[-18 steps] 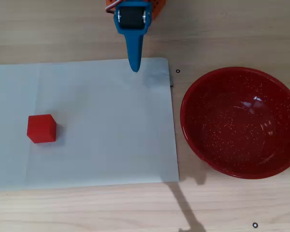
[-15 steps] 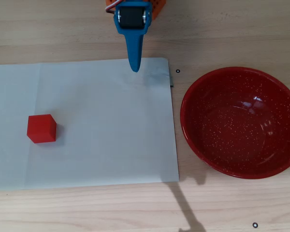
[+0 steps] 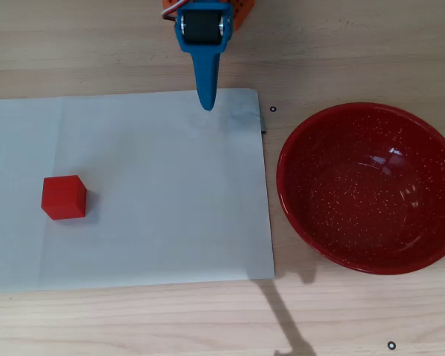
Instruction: Grasp the red cube and put it in the red bowl
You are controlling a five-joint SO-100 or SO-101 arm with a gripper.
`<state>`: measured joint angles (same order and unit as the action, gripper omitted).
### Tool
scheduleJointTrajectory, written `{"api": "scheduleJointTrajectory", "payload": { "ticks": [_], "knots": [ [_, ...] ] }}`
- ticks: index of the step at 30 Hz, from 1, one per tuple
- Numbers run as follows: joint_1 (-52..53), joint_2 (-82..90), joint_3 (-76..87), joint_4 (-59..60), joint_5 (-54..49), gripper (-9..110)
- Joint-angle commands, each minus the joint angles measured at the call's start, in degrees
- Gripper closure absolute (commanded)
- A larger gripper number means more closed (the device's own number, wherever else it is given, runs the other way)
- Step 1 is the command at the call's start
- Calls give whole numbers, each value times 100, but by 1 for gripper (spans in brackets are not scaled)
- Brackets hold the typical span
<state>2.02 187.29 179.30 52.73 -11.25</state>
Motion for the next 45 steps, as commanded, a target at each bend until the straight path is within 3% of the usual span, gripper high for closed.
{"api": "scheduleJointTrajectory", "payload": {
  "ticks": [1, 16, 42, 45],
  "knots": [
    [-44, 132, 62, 26, 35, 101],
    [-70, -1195, -1424, 615, 721, 101],
    [-1723, -6047, -7813, 3138, 2197, 101],
    [-1890, -6688, -8648, 3630, 2215, 97]
  ]
}}
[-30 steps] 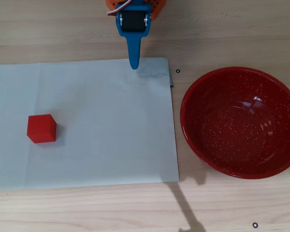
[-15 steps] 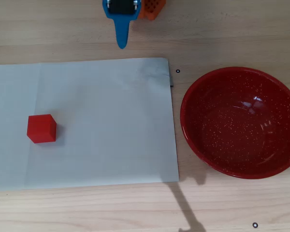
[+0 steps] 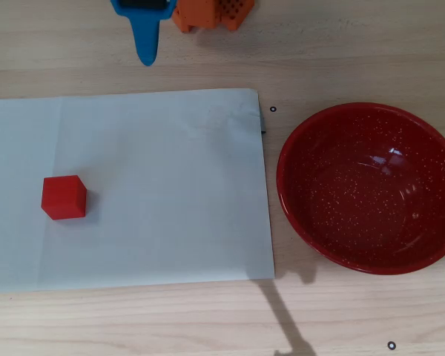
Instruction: Grasp the red cube and put it in the red bowl
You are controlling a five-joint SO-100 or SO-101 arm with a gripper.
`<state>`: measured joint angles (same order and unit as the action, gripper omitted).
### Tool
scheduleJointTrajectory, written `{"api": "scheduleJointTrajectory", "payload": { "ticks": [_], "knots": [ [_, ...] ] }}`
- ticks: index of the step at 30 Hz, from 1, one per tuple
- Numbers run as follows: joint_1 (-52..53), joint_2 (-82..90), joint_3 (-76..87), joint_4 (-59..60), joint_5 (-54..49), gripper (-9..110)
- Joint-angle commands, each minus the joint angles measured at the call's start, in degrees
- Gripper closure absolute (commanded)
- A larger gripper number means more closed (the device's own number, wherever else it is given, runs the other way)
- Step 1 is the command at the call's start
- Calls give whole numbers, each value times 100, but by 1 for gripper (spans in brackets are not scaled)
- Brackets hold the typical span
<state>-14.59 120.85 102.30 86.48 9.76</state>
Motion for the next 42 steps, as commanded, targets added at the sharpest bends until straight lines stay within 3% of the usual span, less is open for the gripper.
{"api": "scheduleJointTrajectory", "payload": {
  "ticks": [1, 14, 21, 34, 42],
  "knots": [
    [-290, -246, -1178, 369, 158, 97],
    [-958, -3015, -4421, 1644, 571, 93],
    [-1213, -4052, -5282, 1670, 1020, 89],
    [-1538, -4957, -5423, 923, 1441, 58],
    [-1670, -5282, -5599, 861, 1617, 45]
  ]
}}
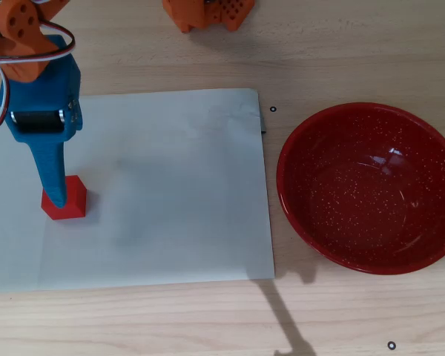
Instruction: Grasp the red cube and put it in the red bowl
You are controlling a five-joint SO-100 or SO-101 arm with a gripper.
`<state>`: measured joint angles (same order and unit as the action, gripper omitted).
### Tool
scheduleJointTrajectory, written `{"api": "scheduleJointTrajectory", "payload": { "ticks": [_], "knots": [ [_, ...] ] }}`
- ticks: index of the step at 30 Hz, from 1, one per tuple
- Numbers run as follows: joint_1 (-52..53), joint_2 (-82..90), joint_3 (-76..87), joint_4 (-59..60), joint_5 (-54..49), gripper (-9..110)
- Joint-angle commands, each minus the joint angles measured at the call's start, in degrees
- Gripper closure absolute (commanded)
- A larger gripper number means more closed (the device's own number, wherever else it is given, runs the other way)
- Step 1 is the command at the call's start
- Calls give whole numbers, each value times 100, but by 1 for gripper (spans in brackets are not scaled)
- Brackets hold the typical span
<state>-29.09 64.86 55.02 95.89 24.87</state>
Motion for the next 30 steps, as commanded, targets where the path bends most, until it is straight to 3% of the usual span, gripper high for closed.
{"api": "scheduleJointTrajectory", "payload": {
  "ticks": [1, 11, 30],
  "knots": [
    [-229, 272, -905, -79, 132, 45],
    [-352, -53, -984, -132, 272, 38],
    [-211, -1055, -1652, -457, 185, 38]
  ]
}}
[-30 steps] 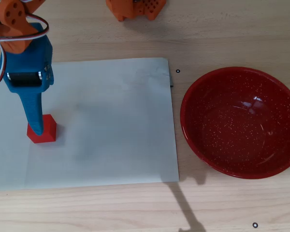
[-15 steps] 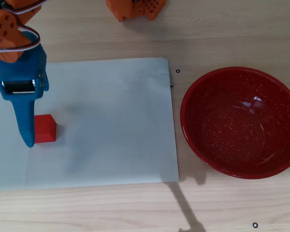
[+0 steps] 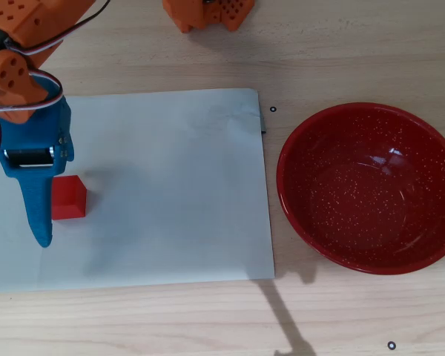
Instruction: Grasp the red cube and put it in the red bowl
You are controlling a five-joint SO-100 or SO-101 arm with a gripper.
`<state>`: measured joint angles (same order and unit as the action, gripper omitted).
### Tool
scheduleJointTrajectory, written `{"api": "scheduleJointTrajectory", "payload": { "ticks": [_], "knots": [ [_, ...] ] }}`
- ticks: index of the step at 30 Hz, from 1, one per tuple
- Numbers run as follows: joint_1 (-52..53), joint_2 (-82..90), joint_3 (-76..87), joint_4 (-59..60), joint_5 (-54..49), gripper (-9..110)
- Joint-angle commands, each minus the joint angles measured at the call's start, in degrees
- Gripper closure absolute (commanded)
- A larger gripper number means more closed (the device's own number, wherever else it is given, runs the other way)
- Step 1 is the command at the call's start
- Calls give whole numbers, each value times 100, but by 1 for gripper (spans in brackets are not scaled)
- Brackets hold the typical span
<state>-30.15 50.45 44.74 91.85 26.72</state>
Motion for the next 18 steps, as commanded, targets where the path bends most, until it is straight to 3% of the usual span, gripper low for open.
{"api": "scheduleJointTrajectory", "payload": {
  "ticks": [1, 12, 18],
  "knots": [
    [-105, 343, -650, -70, 9, 38],
    [-149, -88, -879, -343, 79, 38],
    [-141, -185, -896, -439, 79, 45]
  ]
}}
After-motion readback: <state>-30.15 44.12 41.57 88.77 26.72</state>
